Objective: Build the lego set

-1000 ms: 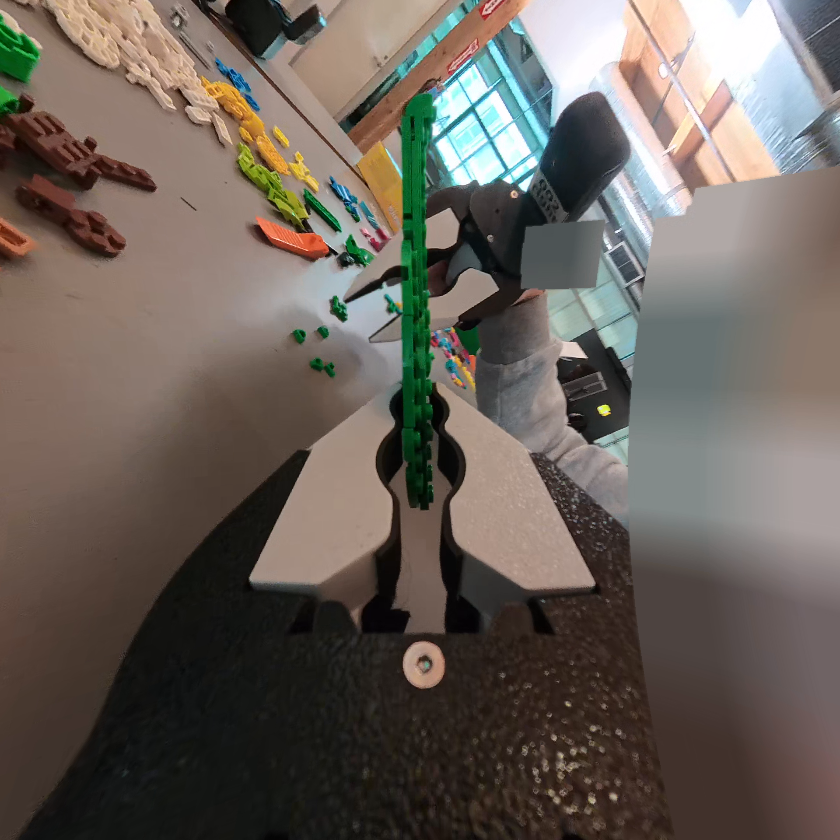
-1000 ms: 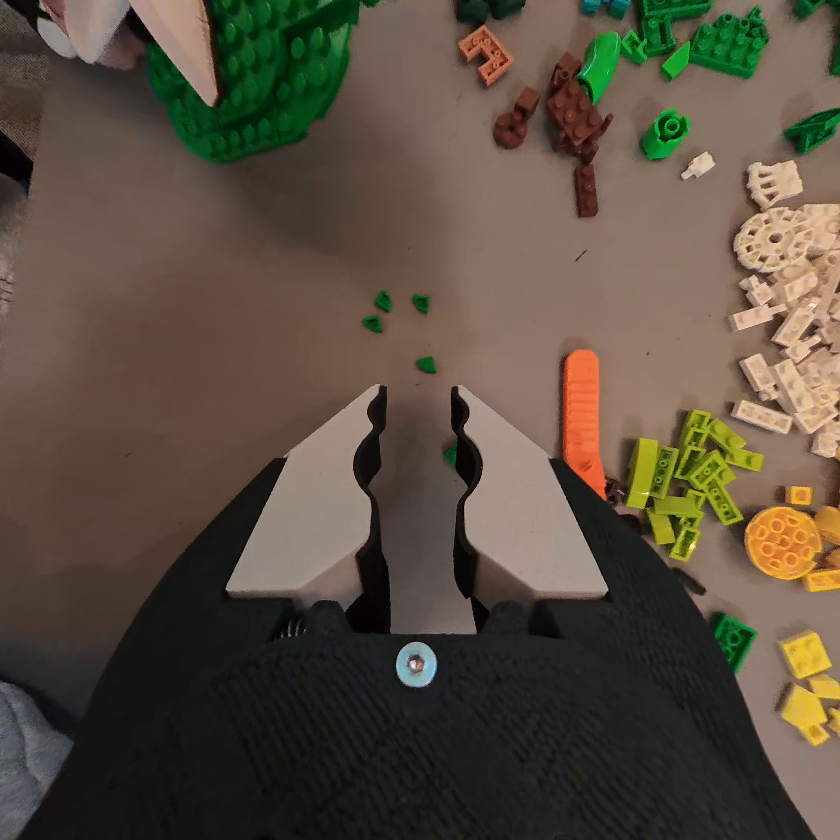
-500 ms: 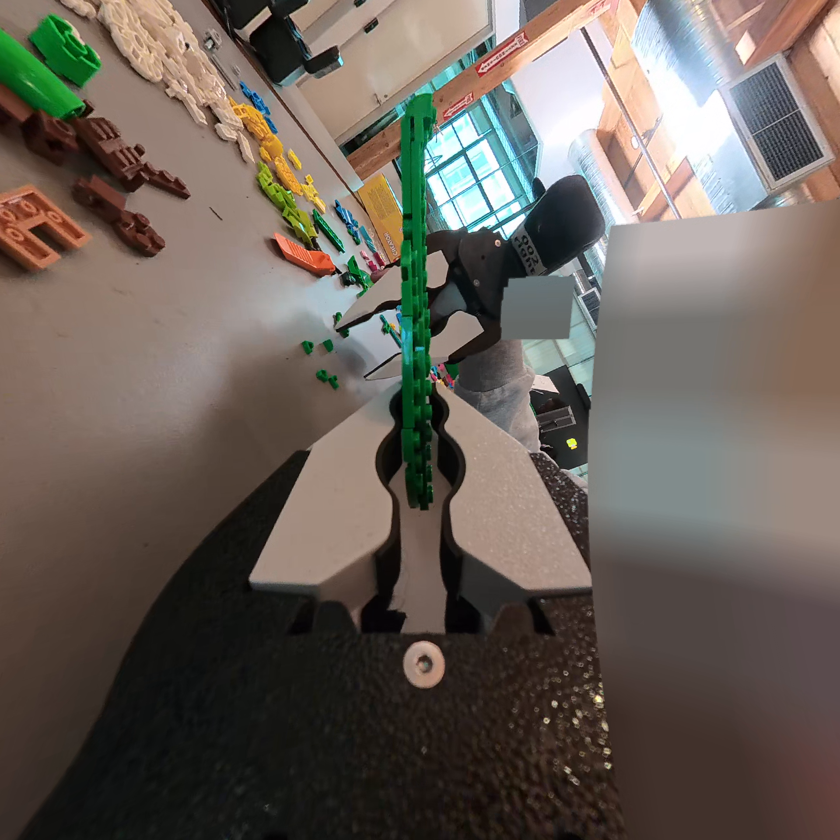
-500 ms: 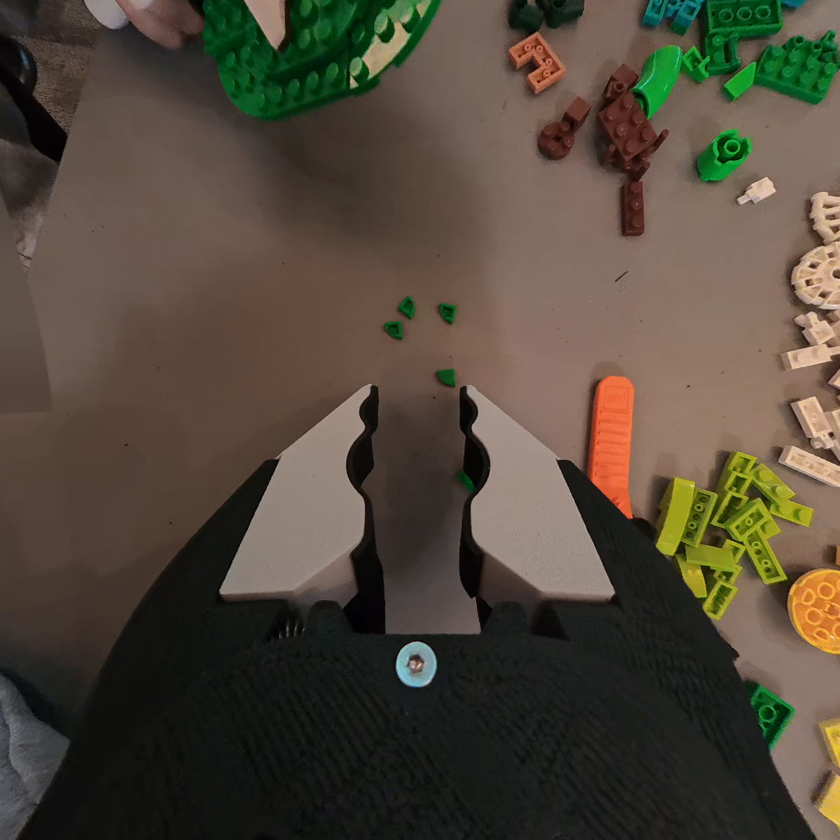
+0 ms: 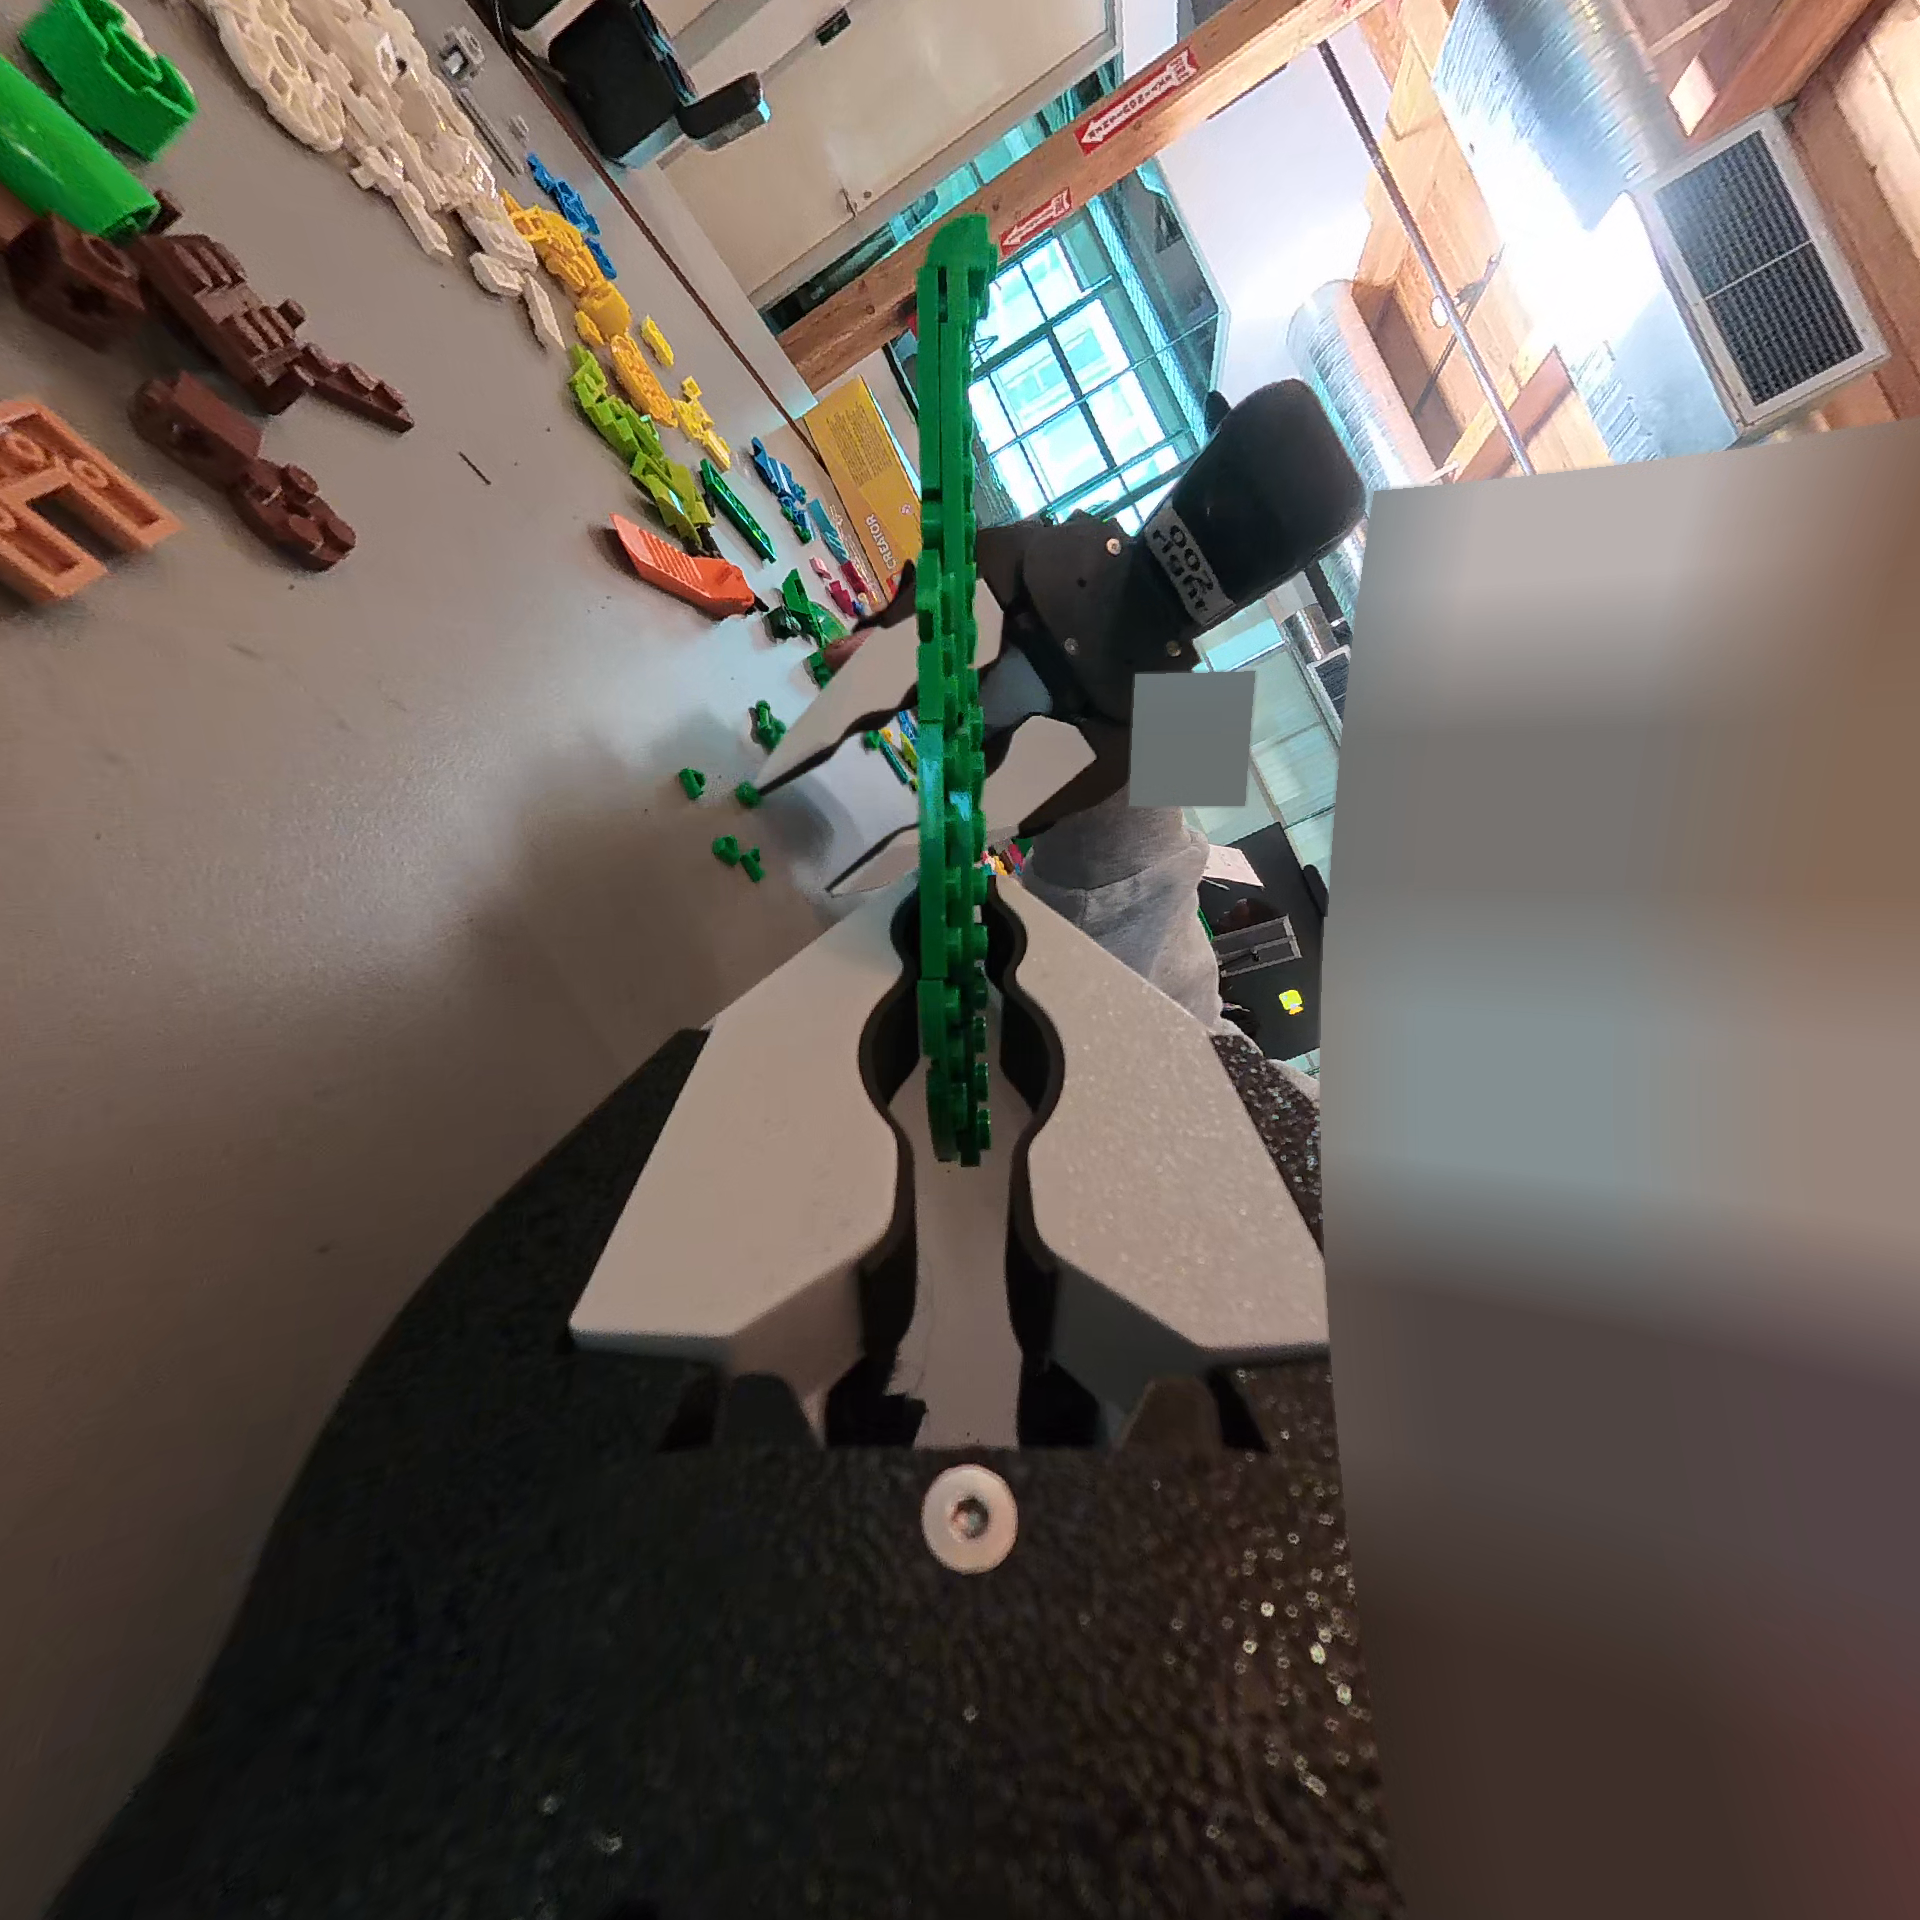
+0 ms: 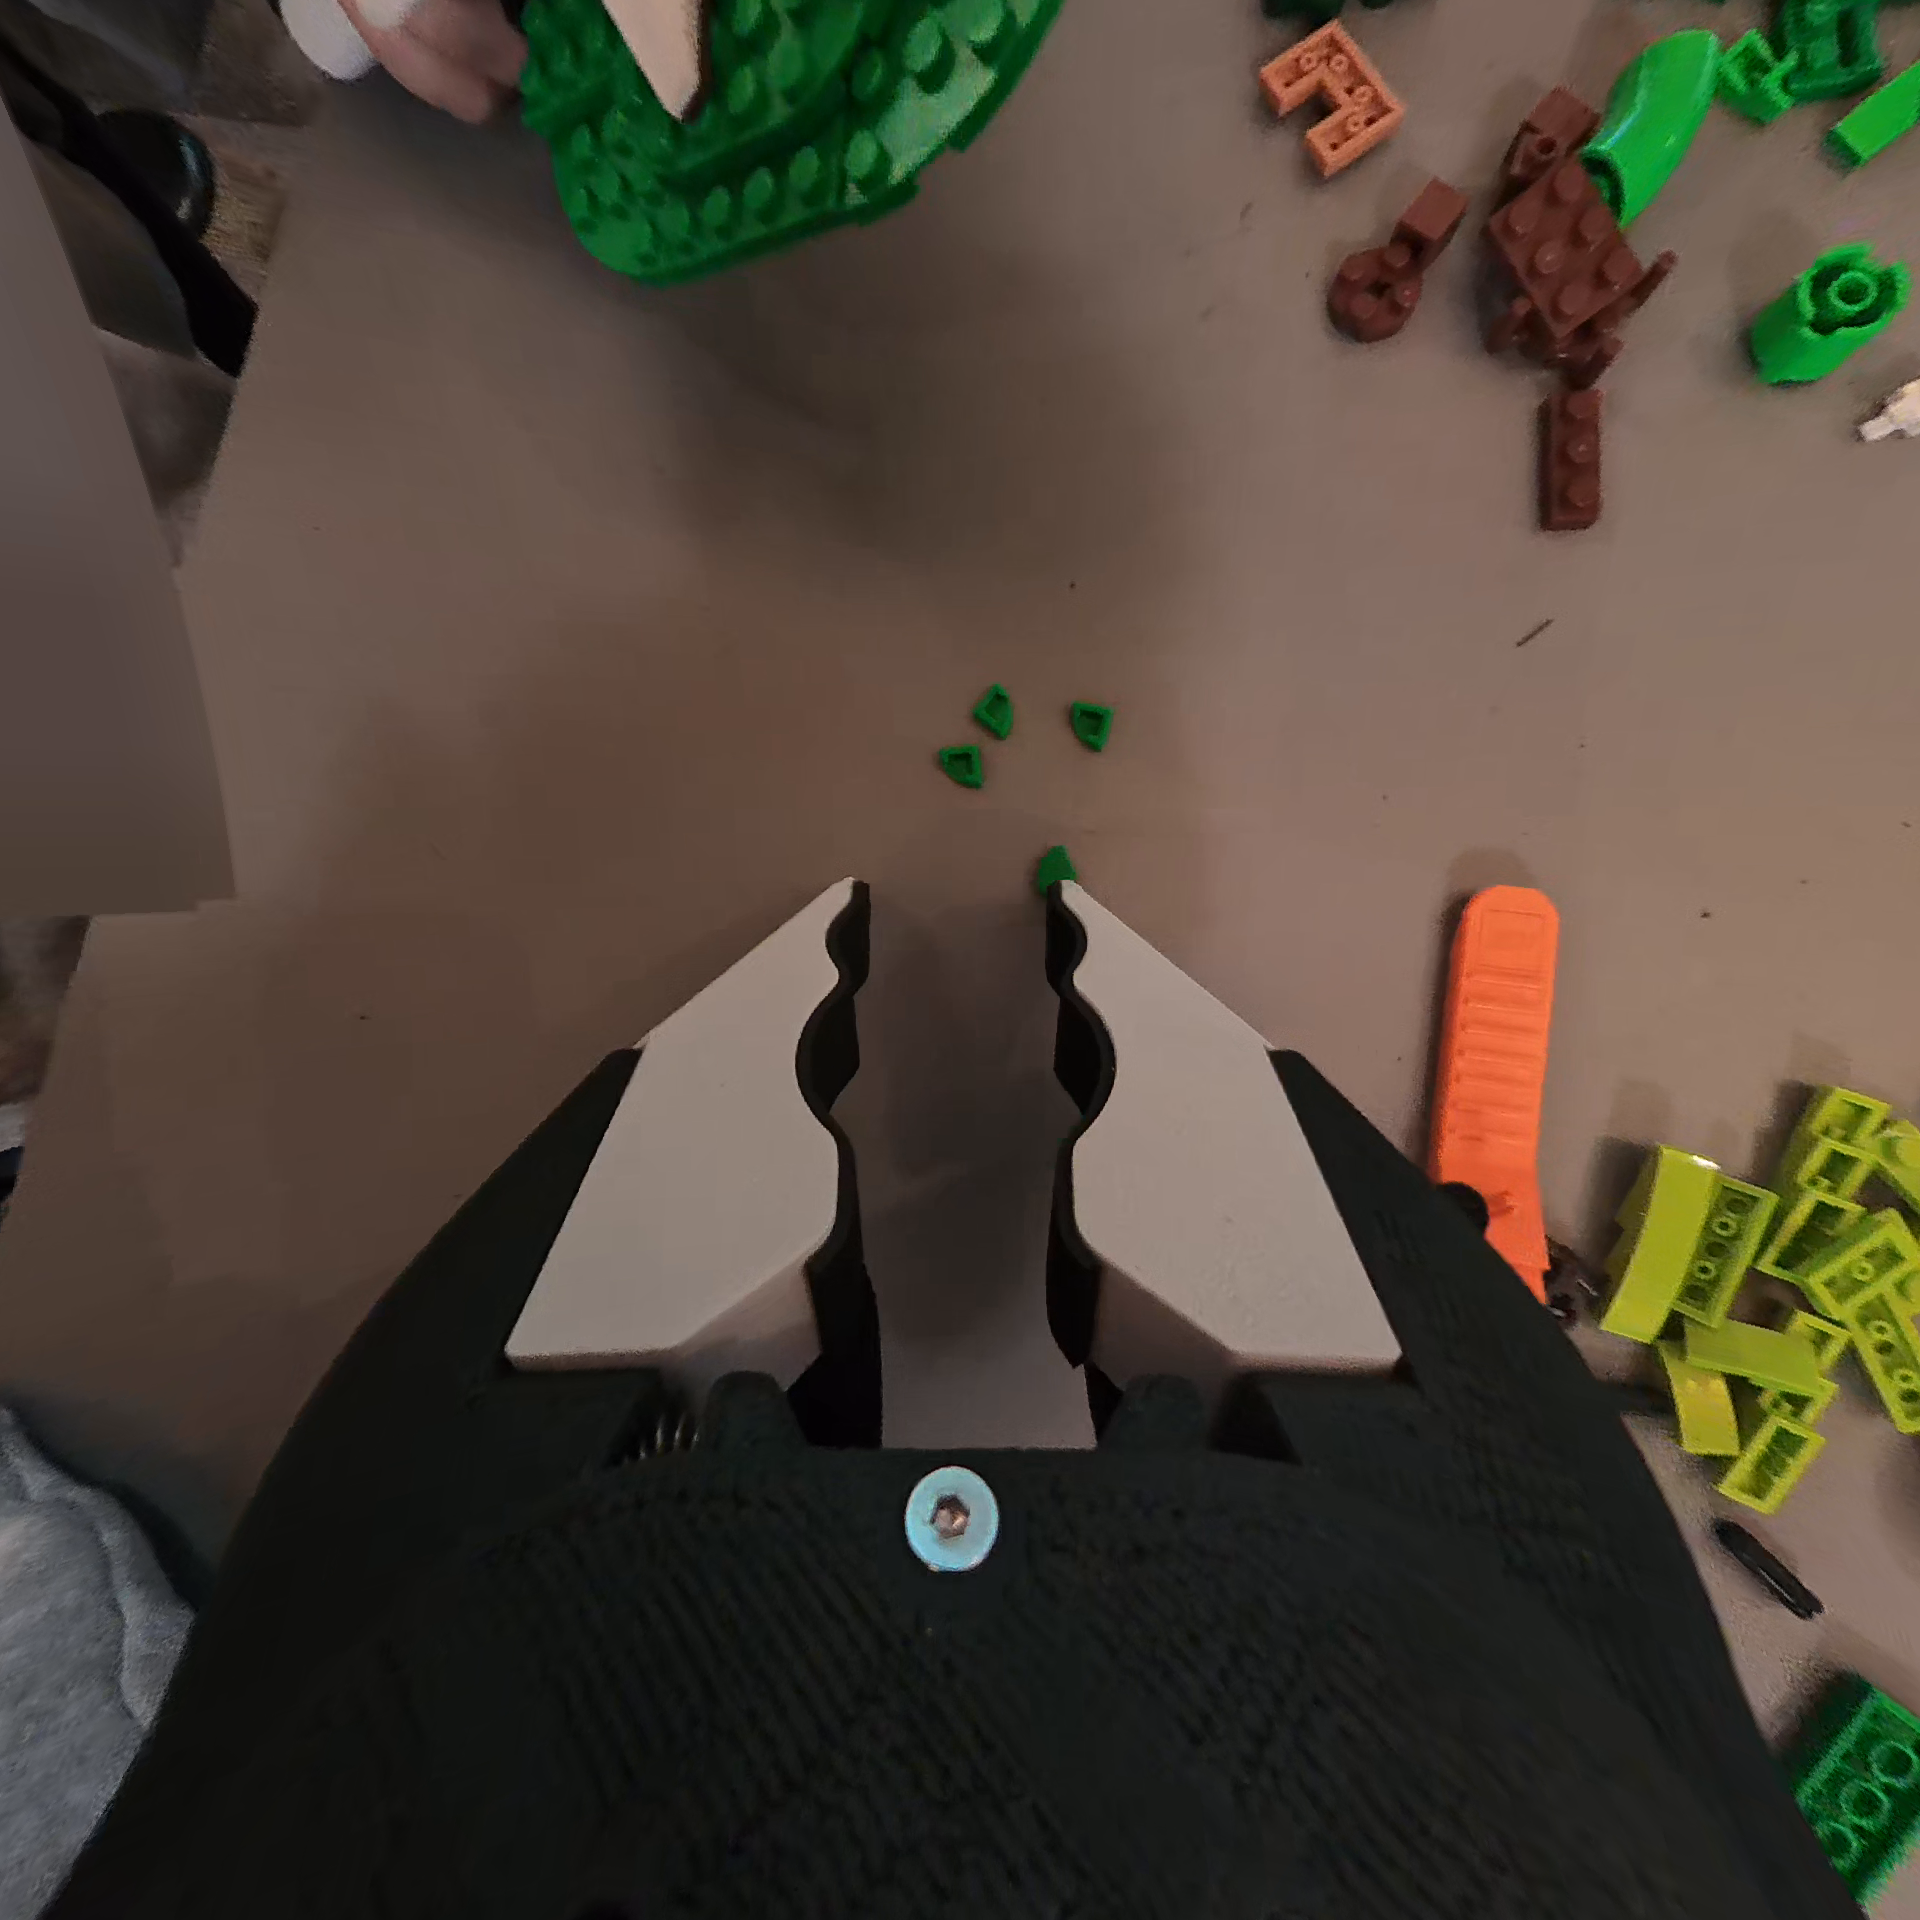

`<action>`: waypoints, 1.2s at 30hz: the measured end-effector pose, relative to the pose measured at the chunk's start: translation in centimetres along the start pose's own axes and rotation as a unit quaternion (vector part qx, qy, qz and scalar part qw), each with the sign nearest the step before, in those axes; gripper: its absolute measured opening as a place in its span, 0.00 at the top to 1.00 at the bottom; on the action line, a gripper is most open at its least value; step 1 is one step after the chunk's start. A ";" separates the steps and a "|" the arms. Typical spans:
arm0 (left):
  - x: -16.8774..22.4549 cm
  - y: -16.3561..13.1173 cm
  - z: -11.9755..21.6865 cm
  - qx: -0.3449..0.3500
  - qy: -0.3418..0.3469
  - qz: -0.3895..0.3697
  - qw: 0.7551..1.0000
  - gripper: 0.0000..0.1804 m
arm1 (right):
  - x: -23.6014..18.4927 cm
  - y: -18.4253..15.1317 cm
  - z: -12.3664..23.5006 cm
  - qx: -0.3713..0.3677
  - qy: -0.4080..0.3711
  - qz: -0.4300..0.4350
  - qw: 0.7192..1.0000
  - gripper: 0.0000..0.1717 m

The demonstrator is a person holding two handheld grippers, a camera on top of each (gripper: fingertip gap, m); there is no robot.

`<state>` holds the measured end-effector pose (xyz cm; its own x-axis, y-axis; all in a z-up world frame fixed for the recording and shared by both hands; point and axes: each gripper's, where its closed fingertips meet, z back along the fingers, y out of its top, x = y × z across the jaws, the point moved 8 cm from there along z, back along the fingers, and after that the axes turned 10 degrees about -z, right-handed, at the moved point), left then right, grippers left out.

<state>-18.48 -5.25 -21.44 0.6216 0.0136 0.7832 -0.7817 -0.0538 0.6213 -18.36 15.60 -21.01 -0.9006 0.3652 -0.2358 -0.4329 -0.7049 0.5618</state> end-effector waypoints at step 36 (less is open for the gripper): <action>0.0 0.1 0.0 0.001 -0.004 0.004 1.000 0.97 | 0.4 0.2 -0.5 0.013 -0.020 0.031 0.999 0.90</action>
<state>-18.56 -5.23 -21.44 0.6159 0.0044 0.7878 -0.7865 -0.0550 0.6152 -18.83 15.34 -21.41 -0.9233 0.3457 -0.1674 -0.3742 -0.7117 0.5945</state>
